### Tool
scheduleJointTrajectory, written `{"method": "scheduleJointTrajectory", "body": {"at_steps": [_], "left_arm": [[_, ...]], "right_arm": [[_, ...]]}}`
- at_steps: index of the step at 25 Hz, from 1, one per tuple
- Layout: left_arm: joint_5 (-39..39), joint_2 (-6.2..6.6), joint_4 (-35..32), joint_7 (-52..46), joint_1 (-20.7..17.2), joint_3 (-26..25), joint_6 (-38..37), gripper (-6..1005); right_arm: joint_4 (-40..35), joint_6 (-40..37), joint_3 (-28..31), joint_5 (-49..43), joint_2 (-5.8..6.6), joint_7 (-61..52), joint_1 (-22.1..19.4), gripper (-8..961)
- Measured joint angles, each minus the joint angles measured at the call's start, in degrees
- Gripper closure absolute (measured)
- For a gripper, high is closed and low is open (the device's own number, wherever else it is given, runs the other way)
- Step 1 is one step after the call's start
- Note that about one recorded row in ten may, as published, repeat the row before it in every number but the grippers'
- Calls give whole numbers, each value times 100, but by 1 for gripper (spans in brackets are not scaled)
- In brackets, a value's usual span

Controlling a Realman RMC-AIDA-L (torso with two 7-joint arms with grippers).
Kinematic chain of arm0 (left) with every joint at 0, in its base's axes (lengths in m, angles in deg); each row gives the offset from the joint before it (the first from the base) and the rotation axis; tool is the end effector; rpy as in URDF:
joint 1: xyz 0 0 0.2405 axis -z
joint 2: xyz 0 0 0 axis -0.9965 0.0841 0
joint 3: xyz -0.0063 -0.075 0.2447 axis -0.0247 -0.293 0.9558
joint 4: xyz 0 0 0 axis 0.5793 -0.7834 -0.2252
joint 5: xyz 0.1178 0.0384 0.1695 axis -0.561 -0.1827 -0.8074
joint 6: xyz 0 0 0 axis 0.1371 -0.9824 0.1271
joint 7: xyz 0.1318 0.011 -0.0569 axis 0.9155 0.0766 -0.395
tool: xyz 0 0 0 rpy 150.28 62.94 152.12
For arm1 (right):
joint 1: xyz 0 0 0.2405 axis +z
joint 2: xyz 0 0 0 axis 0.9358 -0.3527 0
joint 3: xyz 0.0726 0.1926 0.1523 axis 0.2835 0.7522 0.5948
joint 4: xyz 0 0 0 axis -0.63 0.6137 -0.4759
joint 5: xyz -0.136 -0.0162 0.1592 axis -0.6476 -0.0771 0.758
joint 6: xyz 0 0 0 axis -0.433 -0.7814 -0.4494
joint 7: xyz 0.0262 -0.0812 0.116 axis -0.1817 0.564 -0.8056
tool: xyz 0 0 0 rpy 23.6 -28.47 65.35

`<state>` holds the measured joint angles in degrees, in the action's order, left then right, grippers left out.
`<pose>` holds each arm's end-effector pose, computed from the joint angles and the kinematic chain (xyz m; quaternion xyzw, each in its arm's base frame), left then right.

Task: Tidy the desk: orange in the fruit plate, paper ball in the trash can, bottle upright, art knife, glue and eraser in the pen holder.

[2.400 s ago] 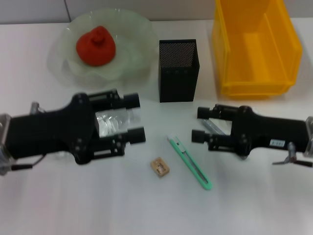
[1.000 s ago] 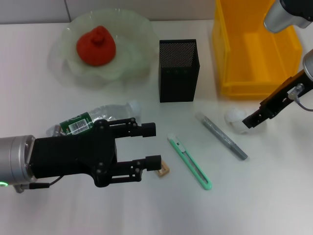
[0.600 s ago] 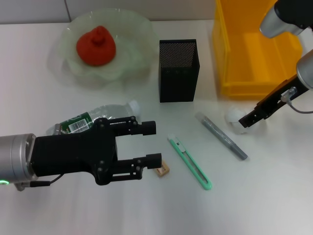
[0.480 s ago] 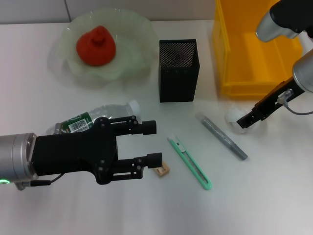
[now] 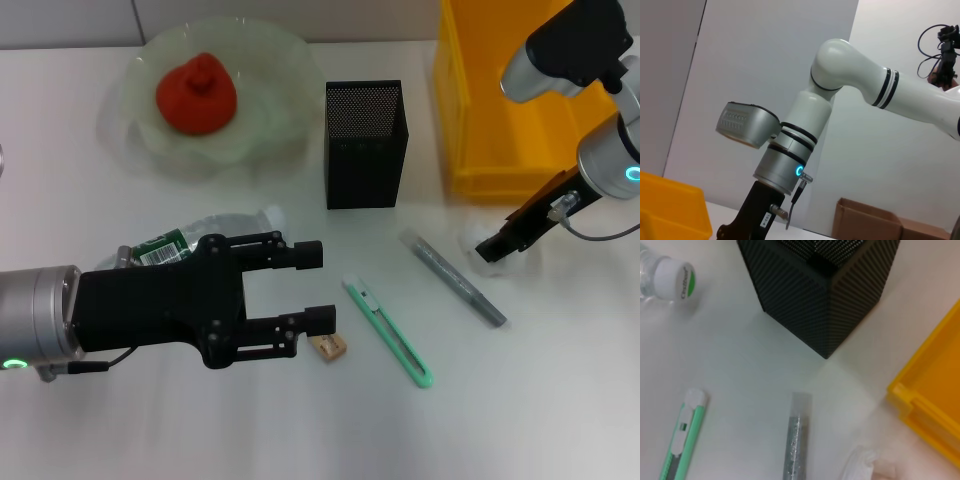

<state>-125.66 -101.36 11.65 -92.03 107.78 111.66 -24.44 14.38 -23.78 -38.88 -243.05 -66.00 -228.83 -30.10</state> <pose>-0.2370 0.2638 -0.0212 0.9197 0.1350 0.3686 0.0022 0.2078 0.3788 -0.0125 -0.9010 0.3383 -0.1935 0.1907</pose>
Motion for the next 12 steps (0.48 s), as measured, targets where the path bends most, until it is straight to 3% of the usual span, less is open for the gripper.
{"method": "scheduleJointTrajectory", "body": {"at_steps": [2, 5, 12], "left_arm": [[-1, -1, 1, 0, 0, -9, 28, 323], [-1, -1, 1, 0, 0, -18, 31, 324], [-2, -2, 1, 0, 1, -33, 95, 324]], "right_arm": [[-81, -9, 15, 1, 0, -5, -19, 282], [-473, -23, 26, 153, -2, -4, -192, 419], [-1543, 352, 570, 1654, -30, 633, -920, 431]]}}
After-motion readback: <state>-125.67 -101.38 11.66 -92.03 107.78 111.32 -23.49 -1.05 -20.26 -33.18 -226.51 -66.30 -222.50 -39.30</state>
